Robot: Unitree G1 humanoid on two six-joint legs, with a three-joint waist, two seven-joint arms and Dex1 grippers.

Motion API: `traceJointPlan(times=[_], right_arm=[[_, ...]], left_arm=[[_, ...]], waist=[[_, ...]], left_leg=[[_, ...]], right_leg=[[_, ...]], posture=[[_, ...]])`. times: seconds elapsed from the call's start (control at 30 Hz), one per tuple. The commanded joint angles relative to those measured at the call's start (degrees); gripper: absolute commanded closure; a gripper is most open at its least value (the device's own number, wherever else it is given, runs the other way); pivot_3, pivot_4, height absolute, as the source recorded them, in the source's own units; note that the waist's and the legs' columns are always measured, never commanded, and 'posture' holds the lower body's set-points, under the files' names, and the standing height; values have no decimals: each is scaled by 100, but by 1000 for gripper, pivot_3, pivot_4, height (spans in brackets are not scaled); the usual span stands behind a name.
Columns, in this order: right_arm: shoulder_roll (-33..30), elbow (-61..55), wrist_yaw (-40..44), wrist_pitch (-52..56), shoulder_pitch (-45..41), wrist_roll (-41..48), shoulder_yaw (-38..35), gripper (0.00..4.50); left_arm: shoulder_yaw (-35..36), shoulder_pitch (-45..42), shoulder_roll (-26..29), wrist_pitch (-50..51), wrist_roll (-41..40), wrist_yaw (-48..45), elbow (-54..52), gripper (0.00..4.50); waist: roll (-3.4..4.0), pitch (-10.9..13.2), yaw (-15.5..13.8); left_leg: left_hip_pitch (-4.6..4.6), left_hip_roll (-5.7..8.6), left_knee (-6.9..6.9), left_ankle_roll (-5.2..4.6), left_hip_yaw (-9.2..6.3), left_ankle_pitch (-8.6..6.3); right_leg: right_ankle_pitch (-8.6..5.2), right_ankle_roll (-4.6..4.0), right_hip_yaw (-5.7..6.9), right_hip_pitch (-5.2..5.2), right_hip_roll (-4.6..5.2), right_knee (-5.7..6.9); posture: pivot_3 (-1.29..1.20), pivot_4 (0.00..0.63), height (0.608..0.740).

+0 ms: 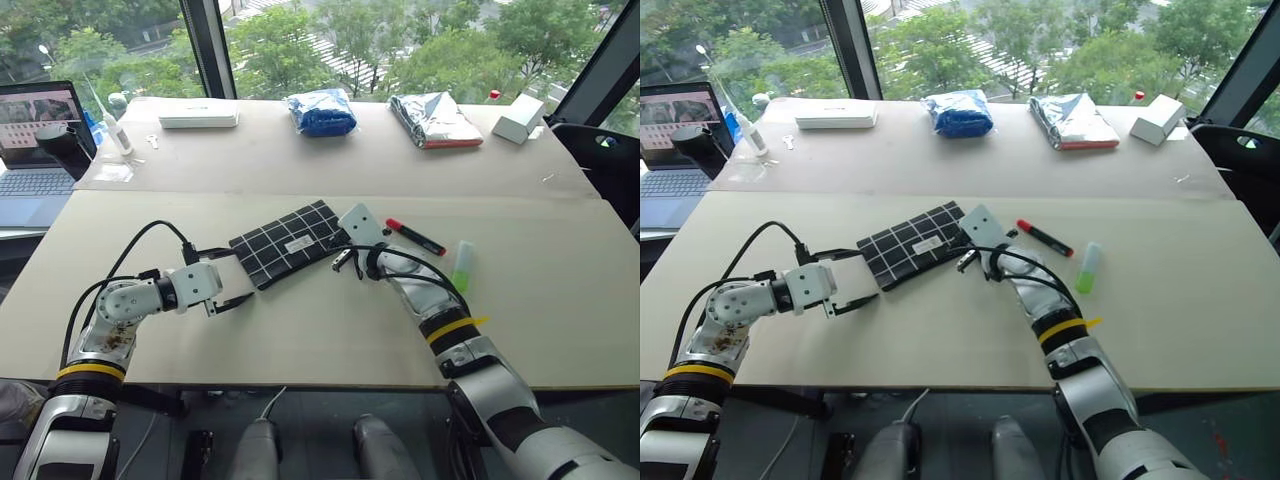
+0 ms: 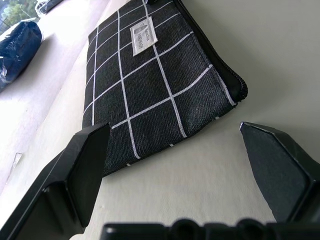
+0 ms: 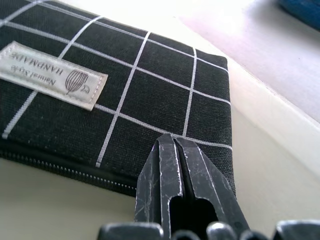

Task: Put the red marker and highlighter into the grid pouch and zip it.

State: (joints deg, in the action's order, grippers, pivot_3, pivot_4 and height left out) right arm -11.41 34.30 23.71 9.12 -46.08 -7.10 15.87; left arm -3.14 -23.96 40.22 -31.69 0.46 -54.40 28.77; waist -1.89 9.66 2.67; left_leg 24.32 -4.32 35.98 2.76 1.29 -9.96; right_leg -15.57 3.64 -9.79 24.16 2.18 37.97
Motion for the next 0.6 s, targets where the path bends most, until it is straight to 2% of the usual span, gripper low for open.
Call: traceJointPlan(times=[0.03, 0.3, 0.6], right_arm=[[-159, 114, 122, -277, -105, -272, 120, 4486], [-128, 95, 237, -395, -89, -363, 102, 4486], [-135, 33, 273, -384, -27, -328, 17, 4486]], left_arm=[[-181, -50, -76, -112, 147, 37, 112, 0], [-508, -402, -332, -703, 463, 190, 664, 0], [-816, -1317, -433, -1869, 1126, 883, 2069, 0]], waist=[[0, 0, -2], [0, -2, -11], [0, -3, -5]], left_leg=[[0, 0, 0, 0, 0, 0], [-2, 2, 2, 0, -5, 0], [-3, 3, 4, 0, -12, 0]], right_leg=[[0, 0, 0, 0, 0, 0], [0, 0, 3, -6, 0, -1], [0, 0, 8, -10, 0, 0]], posture=[[0, 150, 740], [0, 150, 740], [0, 150, 740]])
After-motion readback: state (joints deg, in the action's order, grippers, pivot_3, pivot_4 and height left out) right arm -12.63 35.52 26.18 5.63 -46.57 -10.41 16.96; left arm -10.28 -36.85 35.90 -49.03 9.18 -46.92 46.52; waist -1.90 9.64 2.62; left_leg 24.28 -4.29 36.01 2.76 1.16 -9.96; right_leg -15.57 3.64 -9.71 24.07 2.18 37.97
